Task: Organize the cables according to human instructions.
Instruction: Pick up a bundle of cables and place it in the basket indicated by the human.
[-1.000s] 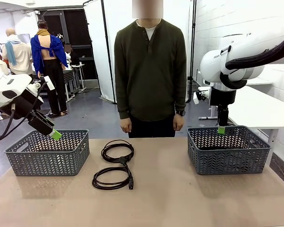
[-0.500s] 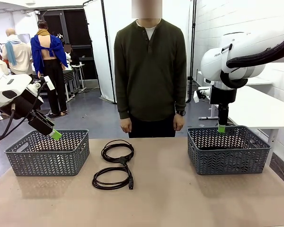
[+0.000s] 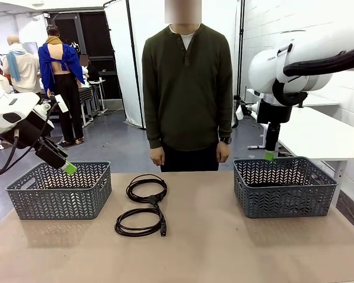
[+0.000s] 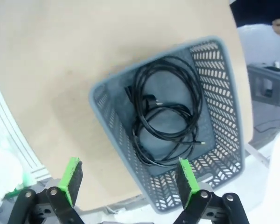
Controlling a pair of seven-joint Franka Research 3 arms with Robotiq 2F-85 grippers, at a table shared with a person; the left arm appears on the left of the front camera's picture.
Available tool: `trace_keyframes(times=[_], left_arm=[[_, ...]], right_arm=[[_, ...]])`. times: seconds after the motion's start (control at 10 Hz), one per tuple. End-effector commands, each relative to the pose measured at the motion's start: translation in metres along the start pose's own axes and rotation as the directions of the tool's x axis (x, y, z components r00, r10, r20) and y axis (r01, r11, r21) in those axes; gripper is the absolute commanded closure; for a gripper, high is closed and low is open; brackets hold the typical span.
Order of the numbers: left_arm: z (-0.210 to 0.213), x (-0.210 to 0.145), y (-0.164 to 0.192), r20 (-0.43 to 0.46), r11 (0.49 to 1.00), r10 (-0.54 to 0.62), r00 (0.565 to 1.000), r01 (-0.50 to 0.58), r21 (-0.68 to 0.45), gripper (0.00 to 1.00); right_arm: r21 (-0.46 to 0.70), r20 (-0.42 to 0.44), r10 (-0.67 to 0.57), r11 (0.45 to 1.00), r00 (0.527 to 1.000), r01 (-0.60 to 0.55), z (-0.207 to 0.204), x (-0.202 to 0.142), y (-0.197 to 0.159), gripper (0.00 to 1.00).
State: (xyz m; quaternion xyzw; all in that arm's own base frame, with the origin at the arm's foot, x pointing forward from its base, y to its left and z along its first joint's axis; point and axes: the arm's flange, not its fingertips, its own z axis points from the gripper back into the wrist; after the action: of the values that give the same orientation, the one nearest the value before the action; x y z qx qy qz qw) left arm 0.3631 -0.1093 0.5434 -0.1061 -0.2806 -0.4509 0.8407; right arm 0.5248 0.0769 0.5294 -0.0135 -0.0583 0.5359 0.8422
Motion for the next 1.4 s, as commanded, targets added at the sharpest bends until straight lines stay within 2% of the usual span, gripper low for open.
trace_keyframes(times=[0.0,0.5,0.9,1.1,1.3], left_arm=[[0.000,-0.001,0.002,0.005,1.000,0.000,1.000,0.000,-0.008,0.00],[0.000,-0.001,0.002,0.005,1.000,0.000,1.000,0.000,-0.008,0.00],[0.000,-0.001,0.002,0.005,1.000,0.000,1.000,0.000,-0.008,0.00],[0.000,-0.001,0.002,0.005,1.000,0.000,1.000,0.000,-0.008,0.00],[0.000,-0.001,0.002,0.005,1.000,0.000,1.000,0.000,-0.008,0.00]], right_arm=[[-0.012,0.076,-0.052,0.999,0.996,0.053,-0.004,0.009,0.040,0.00],[-0.003,0.236,-0.032,0.999,0.971,0.034,-0.010,0.030,0.115,0.00],[0.064,0.274,-0.023,0.998,0.961,0.005,-0.023,0.028,0.145,0.00],[0.075,0.242,0.005,0.997,0.970,-0.023,-0.022,0.030,0.151,0.00],[0.064,0.232,-0.026,0.998,0.972,0.011,-0.019,0.034,0.145,0.00]])
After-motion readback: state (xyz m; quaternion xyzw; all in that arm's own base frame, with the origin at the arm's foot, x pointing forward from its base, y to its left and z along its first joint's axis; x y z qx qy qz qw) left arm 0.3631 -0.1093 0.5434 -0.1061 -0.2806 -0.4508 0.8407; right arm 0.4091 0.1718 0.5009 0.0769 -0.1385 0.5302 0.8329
